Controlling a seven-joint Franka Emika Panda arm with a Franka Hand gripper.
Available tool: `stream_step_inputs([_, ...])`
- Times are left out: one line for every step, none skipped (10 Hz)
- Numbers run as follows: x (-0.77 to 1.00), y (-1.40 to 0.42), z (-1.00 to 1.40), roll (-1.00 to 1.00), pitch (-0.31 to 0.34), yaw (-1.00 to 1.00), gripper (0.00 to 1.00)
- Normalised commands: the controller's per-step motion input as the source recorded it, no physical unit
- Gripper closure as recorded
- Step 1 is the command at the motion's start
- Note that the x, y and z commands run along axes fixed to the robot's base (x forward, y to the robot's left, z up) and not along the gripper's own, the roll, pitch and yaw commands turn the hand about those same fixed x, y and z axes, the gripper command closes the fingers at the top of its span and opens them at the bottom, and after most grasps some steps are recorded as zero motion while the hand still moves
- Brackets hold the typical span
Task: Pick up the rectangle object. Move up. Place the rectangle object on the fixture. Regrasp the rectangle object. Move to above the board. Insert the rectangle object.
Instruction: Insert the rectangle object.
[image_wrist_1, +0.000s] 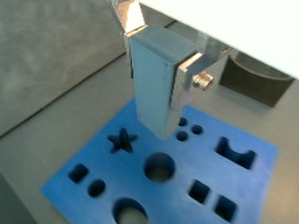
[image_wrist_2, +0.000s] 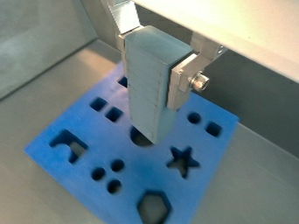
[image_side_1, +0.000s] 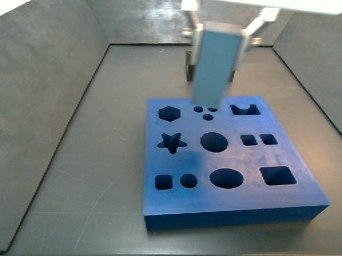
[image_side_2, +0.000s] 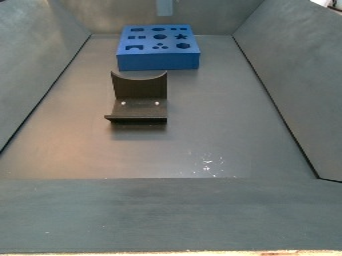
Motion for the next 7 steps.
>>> stream_step_inputs([-0.86, 0.09, -0.13, 0.00, 0.126, -0.26, 1.00])
stream_step_inputs([-0.85, 0.09, -0.11, 0.00, 0.149, -0.27, 1.00])
stream_step_inputs([-0.78, 0.00, -0.05, 0.00, 0.226, -0.29, 1.00])
stream_step_inputs([-0.72, 0.00, 0.00, -0.31, 0.200, -0.25, 1.00])
stream_step_inputs([-0.45, 0.05, 0.00, -0.31, 0.037, -0.01, 1.00])
stream_step_inputs([-0.10, 0.10, 0.04, 0.00, -0.174, 0.09, 1.00])
stream_step_inputs([0.00, 0.00, 0.00, 0.00, 0.017, 0.00, 1.00])
